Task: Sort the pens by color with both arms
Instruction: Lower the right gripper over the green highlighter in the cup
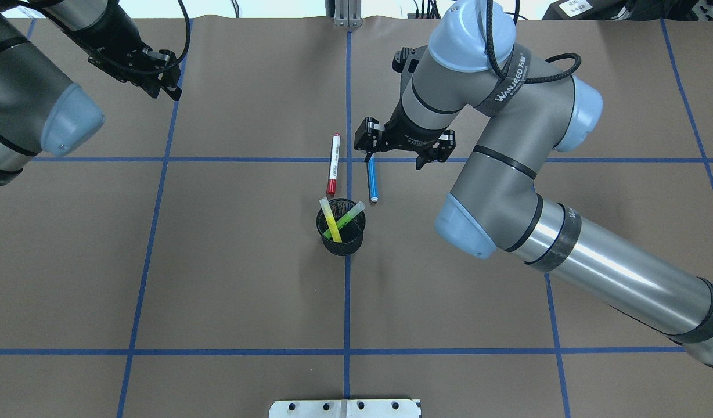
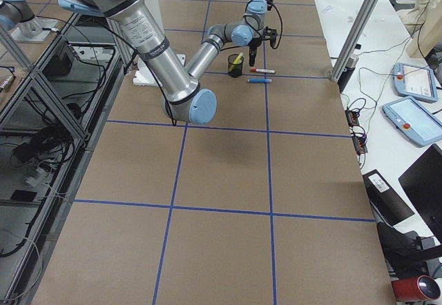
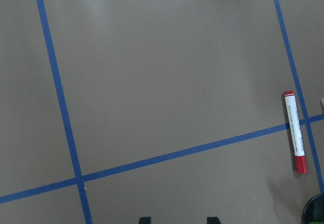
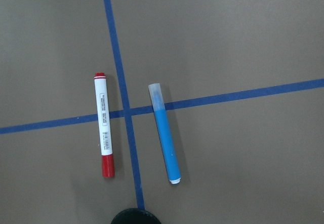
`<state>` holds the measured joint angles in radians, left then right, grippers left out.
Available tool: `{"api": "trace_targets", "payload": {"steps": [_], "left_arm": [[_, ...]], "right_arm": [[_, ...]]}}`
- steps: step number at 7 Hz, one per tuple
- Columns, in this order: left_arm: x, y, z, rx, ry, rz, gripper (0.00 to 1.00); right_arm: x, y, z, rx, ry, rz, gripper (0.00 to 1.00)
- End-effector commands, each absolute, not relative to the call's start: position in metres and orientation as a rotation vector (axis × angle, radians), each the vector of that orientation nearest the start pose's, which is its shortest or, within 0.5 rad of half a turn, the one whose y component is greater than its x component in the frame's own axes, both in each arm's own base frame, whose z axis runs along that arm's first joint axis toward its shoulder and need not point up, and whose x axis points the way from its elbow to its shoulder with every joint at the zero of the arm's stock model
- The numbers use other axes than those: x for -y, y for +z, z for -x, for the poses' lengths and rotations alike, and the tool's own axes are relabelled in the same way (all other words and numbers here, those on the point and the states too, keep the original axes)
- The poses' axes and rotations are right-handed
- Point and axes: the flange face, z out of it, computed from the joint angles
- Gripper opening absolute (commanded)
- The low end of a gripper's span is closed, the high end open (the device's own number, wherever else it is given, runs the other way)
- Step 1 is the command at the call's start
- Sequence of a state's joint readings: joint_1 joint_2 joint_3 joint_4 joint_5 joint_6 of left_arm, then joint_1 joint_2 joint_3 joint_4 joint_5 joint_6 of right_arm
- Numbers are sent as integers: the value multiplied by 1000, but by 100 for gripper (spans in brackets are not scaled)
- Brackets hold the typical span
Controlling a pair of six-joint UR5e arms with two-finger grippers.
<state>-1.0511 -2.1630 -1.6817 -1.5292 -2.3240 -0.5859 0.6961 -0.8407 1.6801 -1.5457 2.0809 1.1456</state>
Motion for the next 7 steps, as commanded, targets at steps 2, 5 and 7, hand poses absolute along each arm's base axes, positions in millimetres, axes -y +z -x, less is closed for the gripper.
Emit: {"api": "trace_targets", "payload": {"steps": [2, 5, 7], "left_arm": [[604, 259, -268, -945, 186, -155, 48], [602, 261, -251, -942, 172, -173, 48], [601, 293, -213, -906, 257, -231, 48]], "right_arm": [[466, 166, 495, 975, 96, 52, 99], [464, 179, 498, 948, 328, 184, 99], [459, 202, 501, 901, 473, 272, 99]]}}
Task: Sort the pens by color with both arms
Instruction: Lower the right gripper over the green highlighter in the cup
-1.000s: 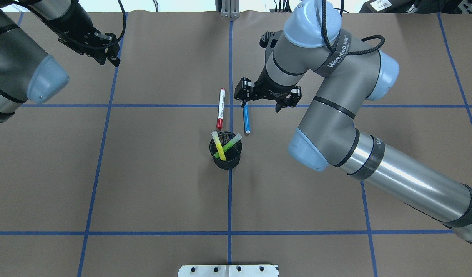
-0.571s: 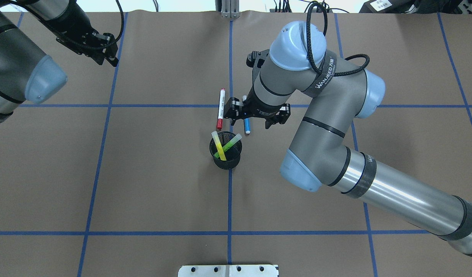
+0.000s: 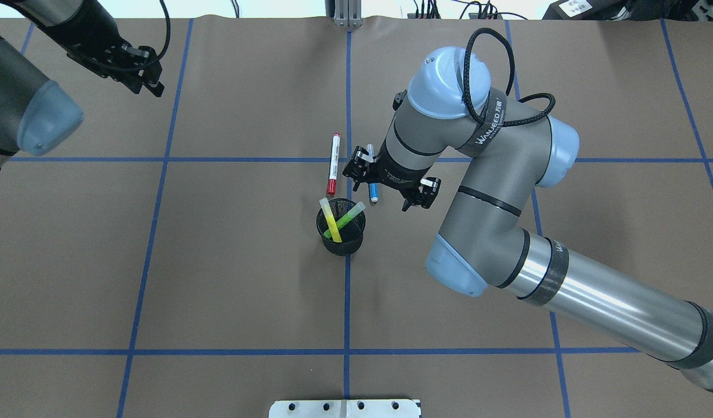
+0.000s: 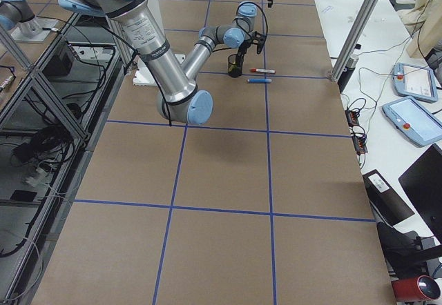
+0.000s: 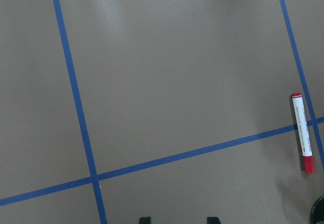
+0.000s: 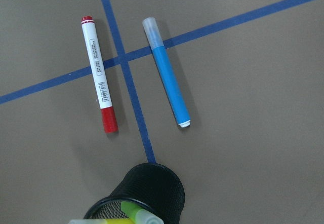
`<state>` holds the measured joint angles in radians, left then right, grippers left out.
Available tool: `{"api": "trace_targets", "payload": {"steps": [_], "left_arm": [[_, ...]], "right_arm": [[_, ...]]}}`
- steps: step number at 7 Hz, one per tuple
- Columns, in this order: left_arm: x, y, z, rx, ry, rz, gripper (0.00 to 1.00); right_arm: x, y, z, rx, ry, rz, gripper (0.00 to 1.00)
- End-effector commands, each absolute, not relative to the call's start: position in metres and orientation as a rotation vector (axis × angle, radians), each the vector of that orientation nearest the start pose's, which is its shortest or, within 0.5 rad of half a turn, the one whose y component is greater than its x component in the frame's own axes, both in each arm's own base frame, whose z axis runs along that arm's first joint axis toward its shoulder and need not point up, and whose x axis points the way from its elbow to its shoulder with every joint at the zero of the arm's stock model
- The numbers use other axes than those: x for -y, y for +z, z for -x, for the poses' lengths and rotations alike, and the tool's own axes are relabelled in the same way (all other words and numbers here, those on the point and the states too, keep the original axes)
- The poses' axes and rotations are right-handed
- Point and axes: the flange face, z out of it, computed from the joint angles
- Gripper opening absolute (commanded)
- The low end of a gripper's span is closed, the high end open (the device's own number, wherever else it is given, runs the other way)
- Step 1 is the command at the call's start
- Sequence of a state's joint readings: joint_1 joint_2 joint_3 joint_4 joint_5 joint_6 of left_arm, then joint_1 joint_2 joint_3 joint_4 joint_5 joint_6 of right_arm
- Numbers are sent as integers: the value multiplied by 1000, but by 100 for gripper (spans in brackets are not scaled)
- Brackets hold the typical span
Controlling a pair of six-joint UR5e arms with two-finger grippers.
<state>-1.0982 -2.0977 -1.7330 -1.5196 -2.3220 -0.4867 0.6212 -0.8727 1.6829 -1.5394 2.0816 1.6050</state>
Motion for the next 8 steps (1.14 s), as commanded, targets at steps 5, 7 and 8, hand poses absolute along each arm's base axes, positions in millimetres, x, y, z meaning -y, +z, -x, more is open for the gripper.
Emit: {"api": "trace_targets", "payload": {"steps": [5, 7, 8], "left_arm": [[593, 300, -205, -892, 262, -246, 48], [593, 302, -205, -890, 260, -244, 48], [594, 302, -205, -888, 259, -243, 48]], "right_arm": [[456, 199, 507, 978, 544, 303, 98], [454, 194, 507, 1030, 514, 280, 98], [454, 193, 510, 1063, 498, 272, 98]]}}
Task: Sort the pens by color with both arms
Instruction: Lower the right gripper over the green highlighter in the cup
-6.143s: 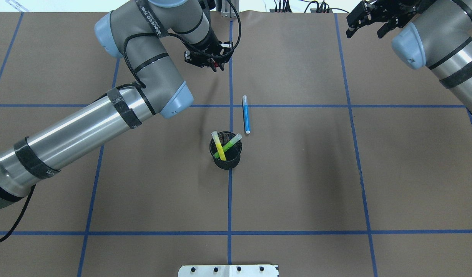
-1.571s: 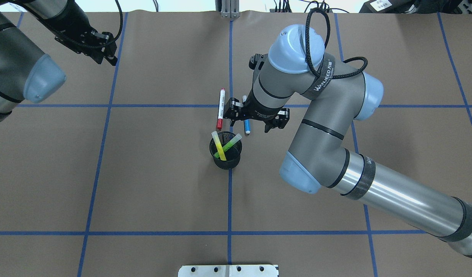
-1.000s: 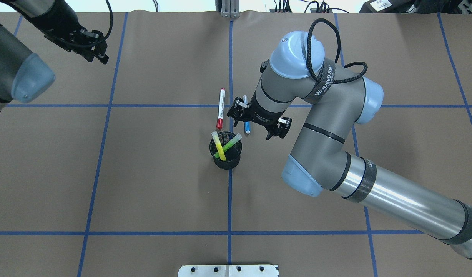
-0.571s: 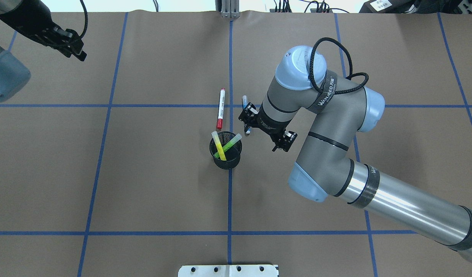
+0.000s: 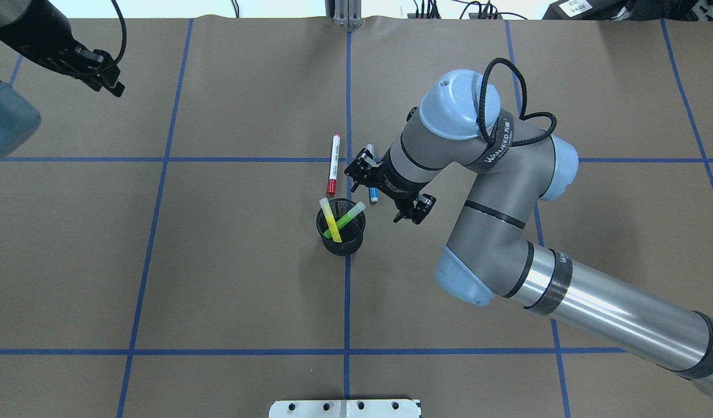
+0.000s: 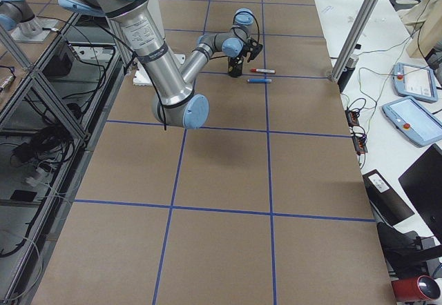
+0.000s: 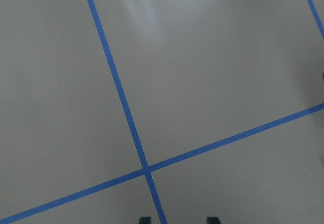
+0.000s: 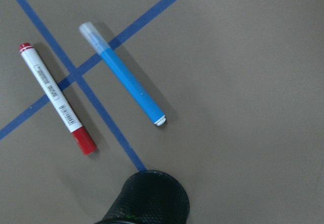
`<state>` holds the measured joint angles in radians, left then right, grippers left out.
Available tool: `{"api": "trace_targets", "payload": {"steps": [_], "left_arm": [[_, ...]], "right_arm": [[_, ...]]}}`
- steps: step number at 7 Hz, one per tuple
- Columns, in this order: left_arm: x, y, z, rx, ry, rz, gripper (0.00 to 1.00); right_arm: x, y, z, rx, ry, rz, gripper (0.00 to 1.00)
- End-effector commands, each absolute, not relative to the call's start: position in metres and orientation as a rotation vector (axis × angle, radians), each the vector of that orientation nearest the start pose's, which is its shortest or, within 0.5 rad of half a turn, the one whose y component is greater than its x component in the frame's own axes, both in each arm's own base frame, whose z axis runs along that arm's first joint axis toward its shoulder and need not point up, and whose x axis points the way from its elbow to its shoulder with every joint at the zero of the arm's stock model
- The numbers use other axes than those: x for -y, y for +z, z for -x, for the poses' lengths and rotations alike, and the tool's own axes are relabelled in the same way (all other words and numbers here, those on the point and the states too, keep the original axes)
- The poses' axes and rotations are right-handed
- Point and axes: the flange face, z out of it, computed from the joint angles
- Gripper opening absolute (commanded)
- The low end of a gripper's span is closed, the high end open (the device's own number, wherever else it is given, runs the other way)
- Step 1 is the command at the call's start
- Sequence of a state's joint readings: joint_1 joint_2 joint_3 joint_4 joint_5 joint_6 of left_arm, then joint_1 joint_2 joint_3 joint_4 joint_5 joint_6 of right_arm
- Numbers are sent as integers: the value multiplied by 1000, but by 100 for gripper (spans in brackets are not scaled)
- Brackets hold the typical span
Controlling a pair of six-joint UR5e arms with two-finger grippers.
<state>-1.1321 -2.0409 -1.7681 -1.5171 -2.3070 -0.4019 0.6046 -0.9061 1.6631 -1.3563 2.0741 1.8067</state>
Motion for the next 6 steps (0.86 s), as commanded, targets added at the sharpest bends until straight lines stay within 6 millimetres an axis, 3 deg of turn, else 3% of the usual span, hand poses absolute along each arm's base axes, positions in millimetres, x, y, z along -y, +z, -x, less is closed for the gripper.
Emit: {"api": "trace_targets", "payload": {"steps": [1, 2, 5, 6], "left_arm": [[594, 303, -205, -887, 258, -242, 48], [595, 306, -205, -874, 254, -244, 49], [597, 310, -208, -856, 250, -245, 50], [597, 311, -208, -855, 249, -244, 50]], "right_arm": [[456, 206, 530, 1103, 473, 264, 98], [456, 215, 535, 1142, 451, 254, 94], [453, 211, 530, 1190, 410, 236, 81], [460, 211, 522, 1195, 390, 214, 77]]}}
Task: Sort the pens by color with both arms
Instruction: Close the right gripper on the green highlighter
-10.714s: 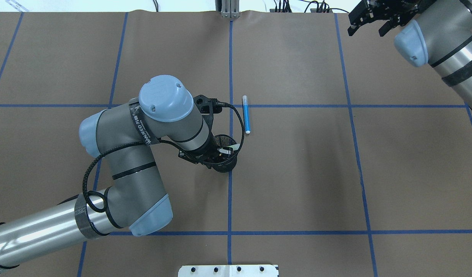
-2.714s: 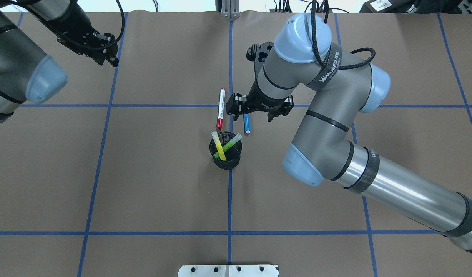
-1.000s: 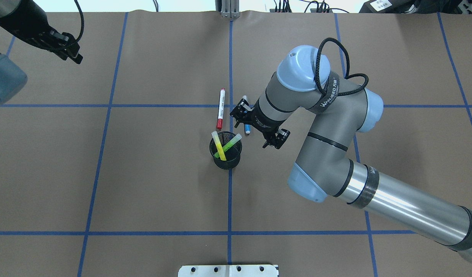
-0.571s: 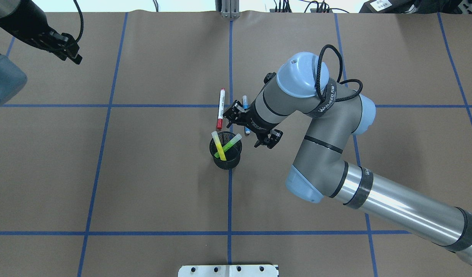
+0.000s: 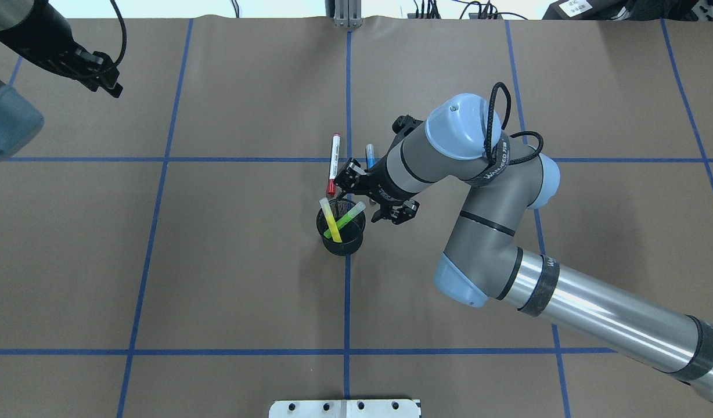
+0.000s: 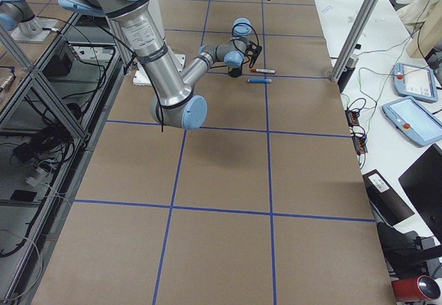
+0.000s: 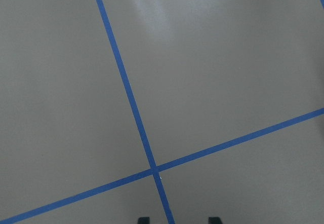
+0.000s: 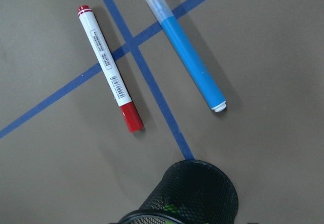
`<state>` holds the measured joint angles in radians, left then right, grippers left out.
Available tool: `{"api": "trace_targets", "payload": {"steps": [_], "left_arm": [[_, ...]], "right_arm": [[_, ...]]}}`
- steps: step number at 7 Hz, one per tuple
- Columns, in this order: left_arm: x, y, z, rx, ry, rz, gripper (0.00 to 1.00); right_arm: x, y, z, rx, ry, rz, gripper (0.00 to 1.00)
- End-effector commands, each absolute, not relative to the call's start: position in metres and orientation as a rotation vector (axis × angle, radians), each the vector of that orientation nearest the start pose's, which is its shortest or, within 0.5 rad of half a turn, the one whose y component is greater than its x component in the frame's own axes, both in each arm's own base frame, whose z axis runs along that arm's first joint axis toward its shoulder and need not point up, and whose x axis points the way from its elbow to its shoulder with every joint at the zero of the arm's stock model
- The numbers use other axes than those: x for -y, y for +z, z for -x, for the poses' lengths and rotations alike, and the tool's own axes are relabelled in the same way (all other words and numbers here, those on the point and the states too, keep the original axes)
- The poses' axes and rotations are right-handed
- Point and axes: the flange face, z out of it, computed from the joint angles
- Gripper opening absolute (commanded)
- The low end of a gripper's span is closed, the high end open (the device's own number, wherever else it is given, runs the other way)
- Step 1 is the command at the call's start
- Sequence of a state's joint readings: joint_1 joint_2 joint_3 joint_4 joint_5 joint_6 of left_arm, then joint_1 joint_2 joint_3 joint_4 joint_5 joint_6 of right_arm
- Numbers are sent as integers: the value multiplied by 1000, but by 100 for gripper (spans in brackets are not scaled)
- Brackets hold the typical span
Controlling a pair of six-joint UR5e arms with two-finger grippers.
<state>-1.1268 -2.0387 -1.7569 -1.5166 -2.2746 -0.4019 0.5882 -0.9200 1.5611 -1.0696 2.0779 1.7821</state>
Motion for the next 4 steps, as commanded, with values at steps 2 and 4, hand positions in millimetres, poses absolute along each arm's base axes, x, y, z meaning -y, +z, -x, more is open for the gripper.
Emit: {"api": "trace_targets", "payload": {"steps": [2, 4], "left_arm": [[597, 312, -210, -853, 250, -239, 50], [598, 312, -209, -853, 249, -240, 50]], "right_arm": [[464, 211, 518, 1197, 385, 210, 68], [461, 214, 520, 1194, 382, 209, 61]]}}
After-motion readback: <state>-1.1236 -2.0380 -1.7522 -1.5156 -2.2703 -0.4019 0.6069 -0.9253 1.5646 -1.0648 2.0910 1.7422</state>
